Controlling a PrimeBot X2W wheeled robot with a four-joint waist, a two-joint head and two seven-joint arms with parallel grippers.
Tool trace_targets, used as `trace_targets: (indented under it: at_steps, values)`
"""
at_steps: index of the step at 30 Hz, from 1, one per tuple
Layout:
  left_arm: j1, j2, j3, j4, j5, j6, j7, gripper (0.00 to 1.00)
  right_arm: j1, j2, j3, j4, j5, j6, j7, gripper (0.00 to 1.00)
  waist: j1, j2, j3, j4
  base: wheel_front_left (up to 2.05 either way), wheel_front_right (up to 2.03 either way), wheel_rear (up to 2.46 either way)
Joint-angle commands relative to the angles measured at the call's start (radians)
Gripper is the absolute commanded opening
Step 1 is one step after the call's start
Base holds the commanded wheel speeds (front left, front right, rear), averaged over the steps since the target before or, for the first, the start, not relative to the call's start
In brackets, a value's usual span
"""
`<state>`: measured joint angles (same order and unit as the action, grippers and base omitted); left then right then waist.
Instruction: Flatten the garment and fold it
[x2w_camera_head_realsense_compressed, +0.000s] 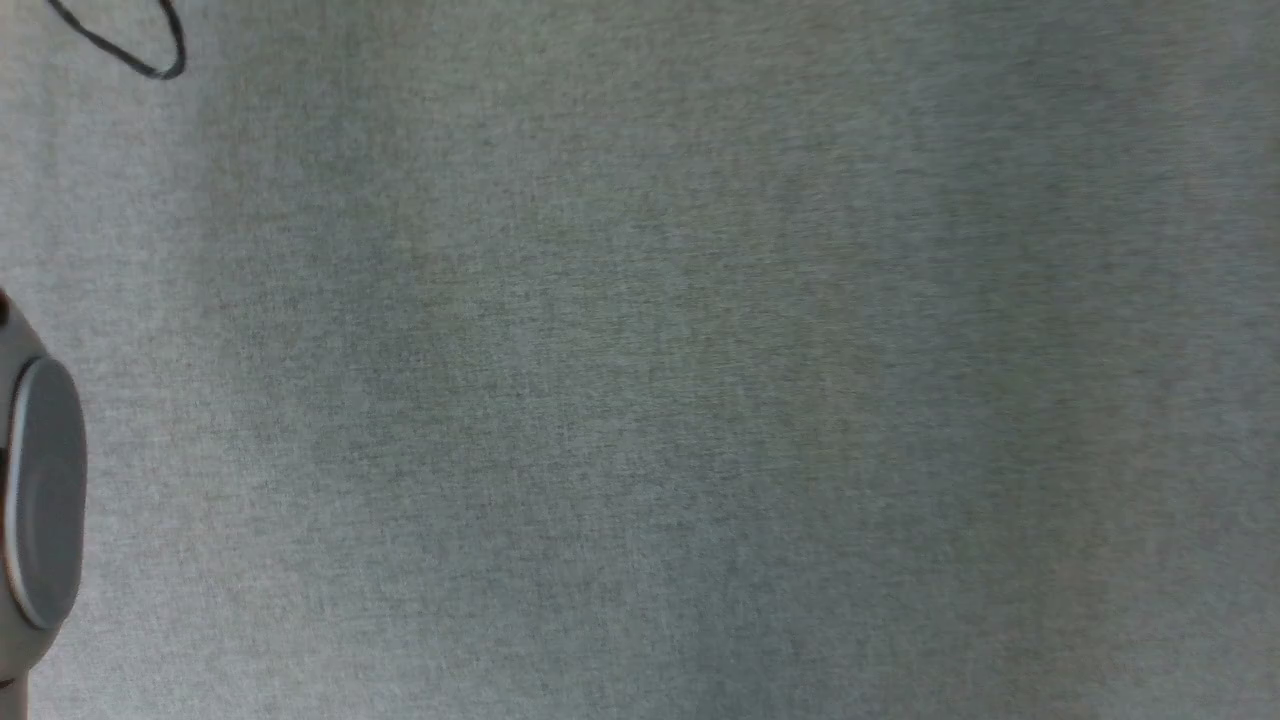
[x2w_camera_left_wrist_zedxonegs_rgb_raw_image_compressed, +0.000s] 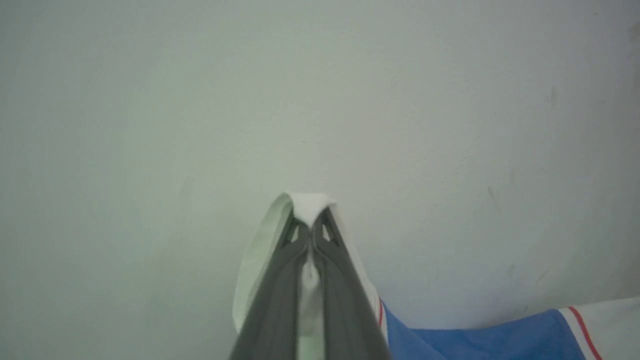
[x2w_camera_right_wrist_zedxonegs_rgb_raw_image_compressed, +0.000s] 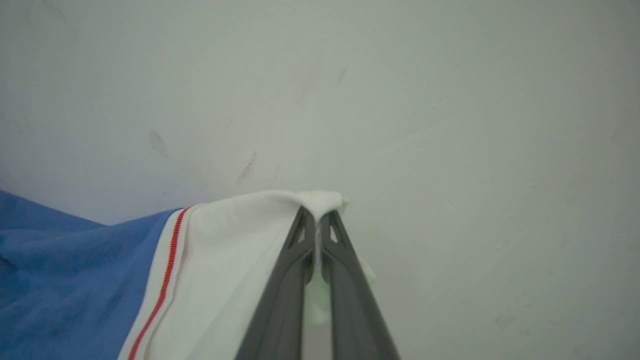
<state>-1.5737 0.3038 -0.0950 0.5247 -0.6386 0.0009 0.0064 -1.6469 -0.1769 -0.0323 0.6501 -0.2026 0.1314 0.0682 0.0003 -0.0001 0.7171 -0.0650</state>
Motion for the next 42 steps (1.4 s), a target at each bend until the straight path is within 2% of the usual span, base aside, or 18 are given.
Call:
trace_targets:
  at_steps: [1, 10, 16, 24, 30, 35, 42]
  values:
    - [0.011, 0.01, 0.007, 0.012, -0.008, -0.016, -0.015, 0.0, -0.012, -0.007, 0.013, 0.017, -0.005, -0.001, -0.017, 0.0, -0.0003, 0.0001, 0.065, 0.038, 0.0, 0.0, 0.0]
    - [0.127, -0.007, 0.024, 0.058, -0.067, -0.058, -0.035, 0.0, 0.073, -0.023, 0.086, 0.086, 0.055, -0.001, -0.115, 0.0, -0.0003, 0.0001, 0.032, 0.062, 0.0, 0.0, 0.0]
    - [0.283, -0.01, 0.079, -0.012, -0.149, -0.033, 0.021, 0.0, 0.218, -0.028, 0.125, 0.034, 0.192, -0.001, -0.131, 0.0, -0.0003, 0.0001, -0.047, 0.048, 0.0, 0.0, 0.0]
    - [0.624, 0.023, 0.117, -0.258, -0.197, 0.03, 0.127, 0.0, 0.513, -0.053, 0.135, -0.174, 0.379, -0.001, -0.072, 0.0, -0.0003, 0.0001, -0.175, 0.012, 0.0, 0.0, 0.0]
    - [0.935, 0.0, 0.132, -0.481, -0.227, 0.082, 0.172, 0.0, 0.802, -0.062, 0.072, -0.371, 0.459, -0.001, -0.004, 0.0, -0.0003, 0.0001, -0.279, 0.008, 0.0, 0.0, 0.0]
    - [1.156, -0.011, 0.144, -0.611, -0.226, 0.118, 0.179, 0.0, 1.025, -0.031, -0.003, -0.526, 0.483, -0.001, 0.047, 0.0, -0.0003, 0.0001, -0.354, 0.011, 0.0, 0.0, 0.0]
    - [1.425, -0.031, 0.139, -0.728, -0.238, 0.144, 0.206, 0.0, 1.281, 0.054, -0.082, -0.689, 0.489, -0.001, 0.093, 0.0, -0.0003, 0.0001, -0.433, 0.019, 0.0, 0.0, 0.0]
